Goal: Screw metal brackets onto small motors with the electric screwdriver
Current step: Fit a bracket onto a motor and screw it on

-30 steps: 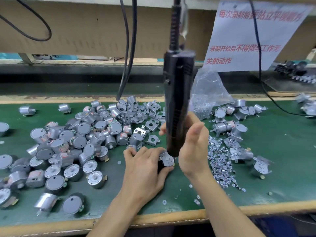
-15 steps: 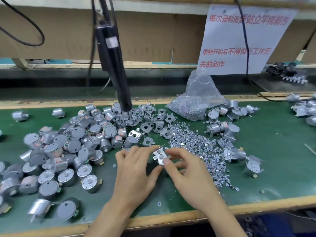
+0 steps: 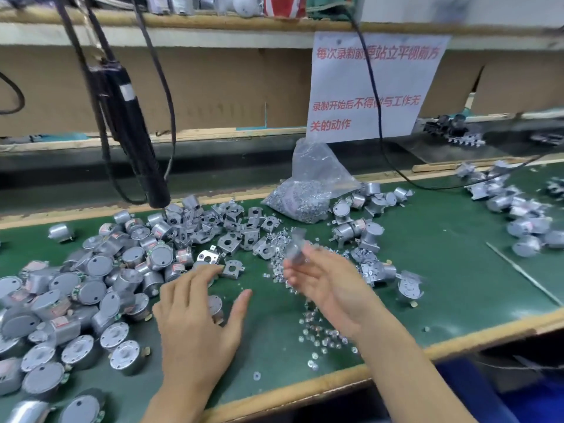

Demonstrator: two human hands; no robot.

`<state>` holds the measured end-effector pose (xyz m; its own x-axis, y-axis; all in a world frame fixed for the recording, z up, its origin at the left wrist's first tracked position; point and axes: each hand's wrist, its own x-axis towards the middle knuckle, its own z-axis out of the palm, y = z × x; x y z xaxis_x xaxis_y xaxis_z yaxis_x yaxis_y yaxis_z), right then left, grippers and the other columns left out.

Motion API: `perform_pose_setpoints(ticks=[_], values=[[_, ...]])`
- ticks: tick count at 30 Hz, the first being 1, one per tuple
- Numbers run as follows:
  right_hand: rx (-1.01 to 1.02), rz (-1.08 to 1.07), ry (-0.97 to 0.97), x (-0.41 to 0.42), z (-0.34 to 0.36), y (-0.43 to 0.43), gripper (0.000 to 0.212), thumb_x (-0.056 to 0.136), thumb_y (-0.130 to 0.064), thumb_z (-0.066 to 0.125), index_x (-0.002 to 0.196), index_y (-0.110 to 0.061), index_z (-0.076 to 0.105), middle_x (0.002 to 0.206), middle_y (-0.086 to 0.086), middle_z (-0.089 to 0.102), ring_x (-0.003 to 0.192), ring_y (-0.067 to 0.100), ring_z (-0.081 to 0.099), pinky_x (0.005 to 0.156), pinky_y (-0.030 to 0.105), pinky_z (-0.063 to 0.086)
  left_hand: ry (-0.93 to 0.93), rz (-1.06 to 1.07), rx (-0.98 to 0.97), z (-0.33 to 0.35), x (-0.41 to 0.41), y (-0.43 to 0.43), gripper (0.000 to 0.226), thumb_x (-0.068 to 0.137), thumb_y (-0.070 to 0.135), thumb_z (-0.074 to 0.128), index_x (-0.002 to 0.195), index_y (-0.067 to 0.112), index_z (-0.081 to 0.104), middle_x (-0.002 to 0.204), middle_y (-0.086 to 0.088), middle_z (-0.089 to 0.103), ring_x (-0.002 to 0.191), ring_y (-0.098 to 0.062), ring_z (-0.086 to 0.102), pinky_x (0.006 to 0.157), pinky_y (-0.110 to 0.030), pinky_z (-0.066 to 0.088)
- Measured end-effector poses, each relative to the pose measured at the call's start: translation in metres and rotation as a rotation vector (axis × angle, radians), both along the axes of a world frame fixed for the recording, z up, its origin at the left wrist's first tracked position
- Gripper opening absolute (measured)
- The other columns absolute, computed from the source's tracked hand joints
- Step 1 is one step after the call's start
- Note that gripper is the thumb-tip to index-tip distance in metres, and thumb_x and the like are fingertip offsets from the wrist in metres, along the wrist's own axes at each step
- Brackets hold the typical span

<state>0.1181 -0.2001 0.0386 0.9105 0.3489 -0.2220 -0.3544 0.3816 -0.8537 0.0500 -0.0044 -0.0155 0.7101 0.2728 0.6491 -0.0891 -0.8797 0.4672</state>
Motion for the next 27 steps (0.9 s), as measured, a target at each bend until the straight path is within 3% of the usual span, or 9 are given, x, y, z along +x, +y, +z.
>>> perform_pose_setpoints(ticks=[2,6,9,12,15,17,21,23,27], values=[[0.159,-0.202,0.114,0.023,0.010,-0.029,0.024,0.091,-0.020,0.066,0.105,0.000,0.069,0.089,0.013,0.073,0.075,0.017,0.070,0.068,0.026,0.059,0.090,0.097,0.027,-0.003,0.002,0.004,0.049,0.084,0.051,0.054,0.110,0.011,0.067,0.113,-0.006,0.063,0.106,-0.034,0.055,0.094,-0.038,0.032],[0.458,-0.569,0.289,0.065,0.031,-0.088,0.032,0.102,-0.006,0.057,0.130,0.007,0.055,0.124,0.024,0.060,0.077,0.023,0.070,0.059,0.025,0.059,0.084,0.160,0.061,-0.006,0.006,0.004,0.041,0.085,0.041,0.052,0.099,0.006,0.069,0.100,-0.012,0.065,0.094,-0.037,0.058,0.093,-0.045,0.035],[0.757,-0.821,0.271,0.086,0.036,-0.120,0.041,0.109,-0.017,0.044,0.136,0.014,0.039,0.135,0.021,0.059,0.078,0.022,0.067,0.053,0.025,0.058,0.110,0.213,0.033,-0.006,0.004,0.002,0.044,0.082,0.040,0.051,0.102,0.005,0.069,0.106,-0.017,0.061,0.100,-0.040,0.055,0.092,-0.048,0.036],[0.664,-0.941,0.172,0.088,0.038,-0.114,0.038,0.110,-0.024,0.038,0.134,0.003,0.051,0.123,0.017,0.067,0.081,0.018,0.069,0.059,0.020,0.057,0.216,0.281,-0.027,-0.005,0.003,0.001,0.044,0.081,0.040,0.057,0.106,0.005,0.067,0.108,-0.021,0.058,0.098,-0.041,0.050,0.091,-0.051,0.039],[0.363,-0.807,0.065,0.073,0.040,-0.071,0.024,0.107,-0.022,0.044,0.108,-0.007,0.062,0.099,0.008,0.078,0.074,0.015,0.068,0.059,0.021,0.055,0.259,0.251,-0.116,-0.004,0.003,-0.001,0.040,0.079,0.028,0.076,0.113,0.009,0.064,0.110,-0.017,0.056,0.099,-0.041,0.054,0.087,-0.050,0.046],[0.116,-0.614,-0.101,0.061,0.046,-0.033,0.028,0.107,-0.032,0.049,0.100,-0.009,0.065,0.091,0.004,0.078,0.078,0.017,0.070,0.062,0.023,0.056,0.239,0.171,-0.137,-0.002,0.003,-0.001,0.046,0.076,0.026,0.080,0.116,0.013,0.062,0.112,-0.011,0.055,0.100,-0.035,0.057,0.082,-0.045,0.050],[-0.254,-0.072,-0.556,0.037,0.070,0.031,0.074,0.087,-0.077,0.052,0.125,-0.016,0.064,0.120,0.003,0.074,0.112,0.017,0.069,0.092,0.037,0.056,0.191,0.007,-0.112,0.001,0.000,-0.004,0.049,0.074,0.023,0.081,0.117,0.023,0.058,0.121,0.001,0.049,0.093,-0.018,0.058,0.071,-0.038,0.051],[-0.318,0.146,-0.723,0.025,0.083,0.053,0.094,0.075,-0.085,0.057,0.134,-0.012,0.059,0.125,0.010,0.070,0.117,0.022,0.067,0.101,0.042,0.054,0.182,-0.066,-0.112,0.001,-0.001,-0.003,0.051,0.073,0.022,0.082,0.117,0.026,0.057,0.124,0.005,0.047,0.094,-0.006,0.052,0.073,-0.032,0.047],[-0.270,0.175,-0.840,0.017,0.096,0.078,0.045,0.092,-0.036,0.074,0.113,0.000,0.059,0.094,0.023,0.072,0.087,0.033,0.073,0.083,0.052,0.058,0.205,-0.192,-0.161,0.003,-0.004,-0.001,0.042,0.074,0.018,0.082,0.109,0.027,0.060,0.120,0.011,0.047,0.088,0.002,0.057,0.072,-0.008,0.044]])
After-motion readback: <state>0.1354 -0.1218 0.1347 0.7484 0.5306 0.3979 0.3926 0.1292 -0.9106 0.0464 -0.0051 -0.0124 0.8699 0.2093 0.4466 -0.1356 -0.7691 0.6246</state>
